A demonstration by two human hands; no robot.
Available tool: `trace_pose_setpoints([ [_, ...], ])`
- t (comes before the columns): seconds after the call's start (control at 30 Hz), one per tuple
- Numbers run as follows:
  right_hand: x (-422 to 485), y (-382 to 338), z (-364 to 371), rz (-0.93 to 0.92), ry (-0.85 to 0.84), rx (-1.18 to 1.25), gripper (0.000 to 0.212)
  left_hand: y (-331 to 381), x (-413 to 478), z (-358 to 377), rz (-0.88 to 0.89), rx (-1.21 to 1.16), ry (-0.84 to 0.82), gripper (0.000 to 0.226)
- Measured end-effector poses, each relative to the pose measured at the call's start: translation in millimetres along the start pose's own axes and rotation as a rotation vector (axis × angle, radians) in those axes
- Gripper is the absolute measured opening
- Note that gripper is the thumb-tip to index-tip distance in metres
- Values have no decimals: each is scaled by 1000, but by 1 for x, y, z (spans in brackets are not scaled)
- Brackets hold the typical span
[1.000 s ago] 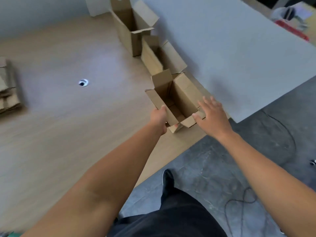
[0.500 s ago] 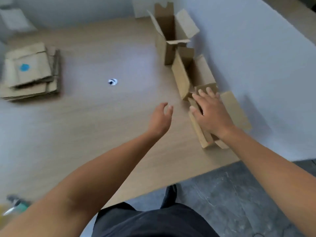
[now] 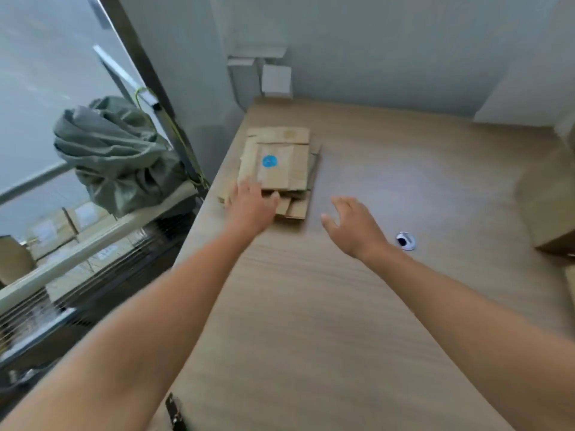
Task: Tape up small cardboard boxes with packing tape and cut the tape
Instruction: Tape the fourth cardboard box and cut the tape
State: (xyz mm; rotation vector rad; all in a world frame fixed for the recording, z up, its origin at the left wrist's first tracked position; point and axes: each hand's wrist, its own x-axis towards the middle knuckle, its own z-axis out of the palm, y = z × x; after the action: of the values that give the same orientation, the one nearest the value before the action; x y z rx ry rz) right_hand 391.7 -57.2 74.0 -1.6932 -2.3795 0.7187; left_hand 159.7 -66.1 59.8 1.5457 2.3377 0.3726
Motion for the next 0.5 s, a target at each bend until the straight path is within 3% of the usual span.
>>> trace_pose_setpoints([
  [0.27, 185, -32, 64, 212, -14, 189, 71, -61, 154, 33, -148, -418, -67, 66],
  [0.37, 210, -24, 78, 263, -13, 246, 69, -66, 170, 54, -241, -516, -36, 58],
  [0.5, 203, -15, 84, 255, 120, 374, 68, -64, 170, 60, -329, -573, -57, 31],
])
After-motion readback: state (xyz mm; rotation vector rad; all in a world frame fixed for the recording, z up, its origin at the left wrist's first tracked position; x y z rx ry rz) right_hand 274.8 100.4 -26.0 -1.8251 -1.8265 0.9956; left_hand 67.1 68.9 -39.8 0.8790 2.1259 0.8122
